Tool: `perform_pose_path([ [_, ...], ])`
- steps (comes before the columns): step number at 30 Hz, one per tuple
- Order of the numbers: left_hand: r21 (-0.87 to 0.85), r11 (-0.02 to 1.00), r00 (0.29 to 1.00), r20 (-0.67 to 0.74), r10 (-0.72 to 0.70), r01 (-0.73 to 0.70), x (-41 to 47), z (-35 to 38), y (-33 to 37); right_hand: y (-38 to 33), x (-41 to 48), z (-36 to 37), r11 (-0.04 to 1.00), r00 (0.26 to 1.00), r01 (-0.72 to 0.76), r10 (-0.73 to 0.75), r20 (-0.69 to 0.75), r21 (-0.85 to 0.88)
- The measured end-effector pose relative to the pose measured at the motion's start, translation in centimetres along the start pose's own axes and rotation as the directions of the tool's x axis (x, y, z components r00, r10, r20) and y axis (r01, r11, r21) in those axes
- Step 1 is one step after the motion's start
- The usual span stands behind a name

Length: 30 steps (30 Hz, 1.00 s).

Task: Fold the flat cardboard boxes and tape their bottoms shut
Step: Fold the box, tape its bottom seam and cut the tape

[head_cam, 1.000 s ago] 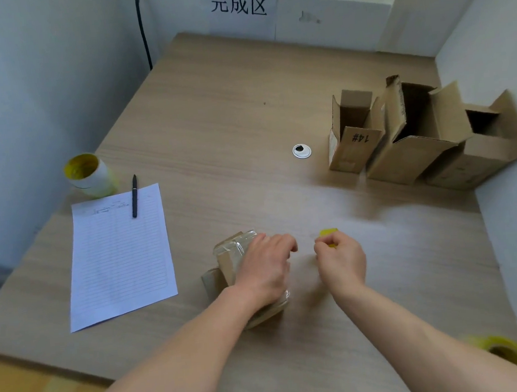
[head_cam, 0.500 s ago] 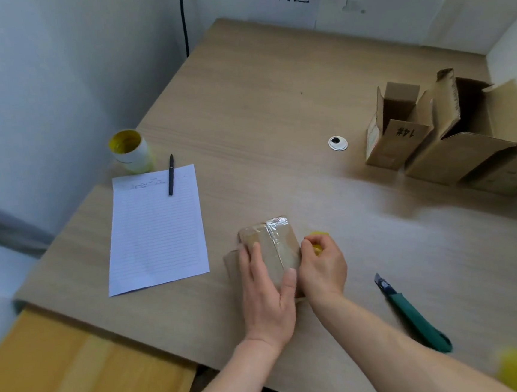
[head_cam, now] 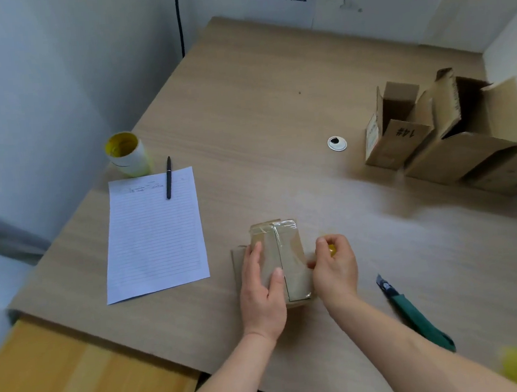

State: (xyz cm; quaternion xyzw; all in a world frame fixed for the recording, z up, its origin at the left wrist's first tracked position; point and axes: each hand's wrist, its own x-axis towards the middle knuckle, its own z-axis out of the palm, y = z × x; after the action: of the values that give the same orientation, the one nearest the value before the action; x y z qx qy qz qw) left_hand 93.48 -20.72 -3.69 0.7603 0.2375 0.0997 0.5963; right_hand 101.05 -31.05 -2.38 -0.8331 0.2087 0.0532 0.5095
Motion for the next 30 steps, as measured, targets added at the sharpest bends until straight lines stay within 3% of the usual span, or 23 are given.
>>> perform_pose_path([
  [3, 0.001, 0.998, 0.998, 0.015, -0.068, 0.068, 0.0, 0.4, 0.3, 0.3, -1.1, 1.3, 0.998, 0.999, 0.036, -0.038, -0.035, -0.043],
  [9, 0.231, 0.973, 0.986, 0.162, -0.034, -0.004, 1.7, -0.8, 0.4, 0.7, -1.3, 1.4, 0.994, 0.993, 0.098, -0.101, -0.052, -0.053],
  [11, 0.293, 0.956, 0.988, 0.151, -0.042, -0.004, 3.0, -0.7, 1.3, 0.9, -1.5, 1.5, 0.990, 0.990, 0.129, -0.132, -0.054, -0.051],
  [15, 0.541, 0.835, 0.981, 0.194, -0.009, -0.099, 5.2, -0.1, 2.6, 1.1, -1.7, 1.6, 0.987, 0.989, 0.145, -0.146, -0.025, -0.066],
  [18, 0.629, 0.769, 0.972, 0.231, -0.046, -0.113, 5.8, 0.2, 2.6, 0.7, -1.5, 1.1, 0.992, 0.993, 0.118, -0.118, 0.002, -0.044],
  [22, 0.632, 0.767, 0.979, 0.201, -0.025, -0.110, 5.9, 0.4, 2.1, 0.9, 0.0, -0.8, 0.997, 0.998, 0.058, -0.058, 0.000, 0.048],
  [26, 0.648, 0.755, 0.979, 0.201, -0.041, -0.101, 6.0, 0.3, 2.1, 0.7, 1.2, -3.5, 0.999, 0.998, 0.023, -0.024, 0.057, 0.025],
  [30, 0.779, 0.601, 0.979, 0.199, 0.036, -0.180, 6.0, 0.4, 2.6, 0.3, 1.4, -5.5, 0.992, 0.989, -0.064, 0.047, 0.143, 0.112],
])
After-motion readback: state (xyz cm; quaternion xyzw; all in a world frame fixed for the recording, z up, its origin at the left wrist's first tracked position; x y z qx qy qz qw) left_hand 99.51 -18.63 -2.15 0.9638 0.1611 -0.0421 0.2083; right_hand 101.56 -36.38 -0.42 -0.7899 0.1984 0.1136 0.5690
